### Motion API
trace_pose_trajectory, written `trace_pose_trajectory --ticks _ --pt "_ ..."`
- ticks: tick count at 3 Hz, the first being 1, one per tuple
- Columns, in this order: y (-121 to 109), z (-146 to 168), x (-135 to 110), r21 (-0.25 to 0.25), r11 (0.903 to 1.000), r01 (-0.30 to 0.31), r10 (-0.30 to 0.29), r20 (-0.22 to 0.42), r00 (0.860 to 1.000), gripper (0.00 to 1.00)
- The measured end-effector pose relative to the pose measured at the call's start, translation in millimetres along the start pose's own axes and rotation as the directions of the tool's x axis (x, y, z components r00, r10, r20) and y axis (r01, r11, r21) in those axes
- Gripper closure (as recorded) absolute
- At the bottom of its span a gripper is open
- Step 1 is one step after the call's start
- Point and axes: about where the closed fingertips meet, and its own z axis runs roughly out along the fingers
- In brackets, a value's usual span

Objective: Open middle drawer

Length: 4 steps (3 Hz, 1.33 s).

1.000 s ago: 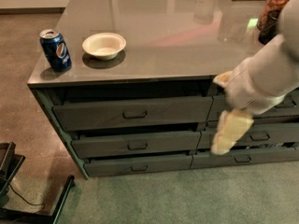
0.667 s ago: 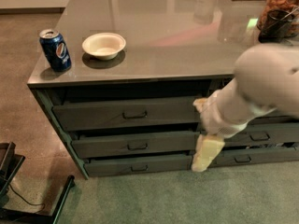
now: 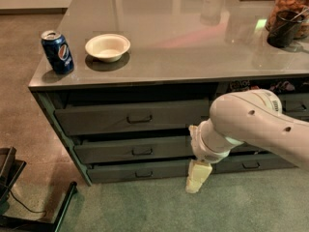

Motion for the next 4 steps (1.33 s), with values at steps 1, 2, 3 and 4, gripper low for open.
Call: trace_pose_trajectory --ticks 1,2,3,4 --pt "-5 23 10 0.024 0.9995 0.022 -0.022 -0.003 1.0 0.0" --pt "-18 69 19 0.068 0.9958 0.061 -0.063 0.03 0.998 0.0" --pt "-37 117 18 0.112 0.9896 0.09 -0.099 0.076 0.992 0.0" --pt "-49 173 20 0.112 0.9902 0.084 -0.098 0.123 0.988 0.0"
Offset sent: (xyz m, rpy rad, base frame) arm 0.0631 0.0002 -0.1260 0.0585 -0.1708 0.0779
